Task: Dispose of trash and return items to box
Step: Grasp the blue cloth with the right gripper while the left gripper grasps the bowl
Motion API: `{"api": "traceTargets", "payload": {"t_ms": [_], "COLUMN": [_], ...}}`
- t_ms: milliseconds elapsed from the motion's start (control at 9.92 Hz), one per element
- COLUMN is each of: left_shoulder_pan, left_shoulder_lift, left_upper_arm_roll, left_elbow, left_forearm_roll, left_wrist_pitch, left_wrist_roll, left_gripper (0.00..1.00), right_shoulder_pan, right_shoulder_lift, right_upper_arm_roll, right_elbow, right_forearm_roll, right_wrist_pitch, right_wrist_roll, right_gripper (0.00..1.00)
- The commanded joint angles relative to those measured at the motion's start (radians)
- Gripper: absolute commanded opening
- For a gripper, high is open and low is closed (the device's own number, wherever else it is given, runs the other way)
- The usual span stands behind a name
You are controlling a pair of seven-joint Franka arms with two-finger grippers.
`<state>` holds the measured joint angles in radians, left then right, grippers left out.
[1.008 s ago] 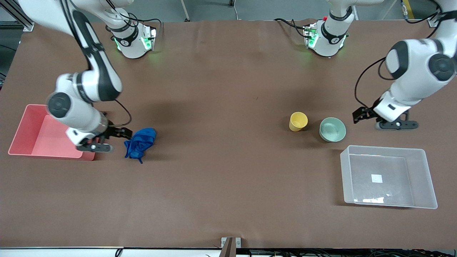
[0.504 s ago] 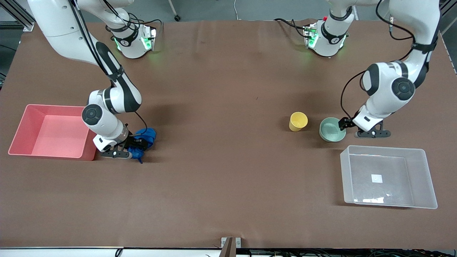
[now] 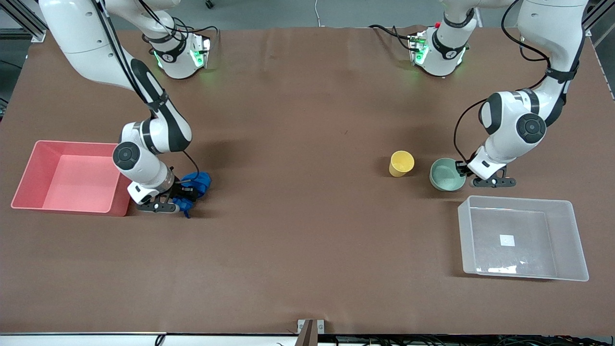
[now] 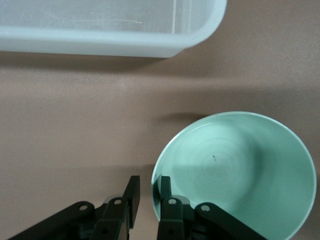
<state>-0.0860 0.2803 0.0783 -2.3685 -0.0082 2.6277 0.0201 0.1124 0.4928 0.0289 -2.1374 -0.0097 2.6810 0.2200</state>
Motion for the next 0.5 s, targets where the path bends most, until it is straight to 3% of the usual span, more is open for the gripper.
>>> {"api": "traceTargets", "payload": {"t_ms": [0,101,202,303,403], "left_shoulder_pan": [-0.006,-0.008,-0.006,-0.006,-0.004], "left_shoulder_lift": [0.054,0.063,0.053,0.028,-0.030], "left_upper_arm_roll": [0.000,-0.003,-0.003,-0.003,-0.003], "left_elbow": [-0.014,-0.012,-0.014,-0.014,-0.026], "left_forearm_roll": [-0.001,-0.001,-0.001,-0.001,-0.003], "left_wrist_pitch": [0.058,0.073,0.077,0.074,0.048], "left_wrist_roll": [-0.020,-0.025,-0.020,-0.016,-0.014], "left_gripper": [0.24,0.23,0.07,0.00,0.00], "right_shoulder_pan": [-0.003,-0.007,-0.017,-0.048,-0.094], "right_shoulder_lift": [-0.035,-0.064,-0.098,-0.144,-0.189], "right_upper_arm_roll": [0.005,0.005,0.003,-0.003,-0.009], "right_elbow": [0.037,0.135,0.246,0.319,0.367], "right_forearm_roll": [-0.001,0.000,0.002,-0.001,-0.004], "right_wrist_pitch": [-0.114,-0.324,-0.545,-0.681,-0.769], "right_wrist_roll": [0.042,0.053,0.070,0.046,-0.043], "right_gripper": [0.00,0.00,0.00,0.00,0.00]}}
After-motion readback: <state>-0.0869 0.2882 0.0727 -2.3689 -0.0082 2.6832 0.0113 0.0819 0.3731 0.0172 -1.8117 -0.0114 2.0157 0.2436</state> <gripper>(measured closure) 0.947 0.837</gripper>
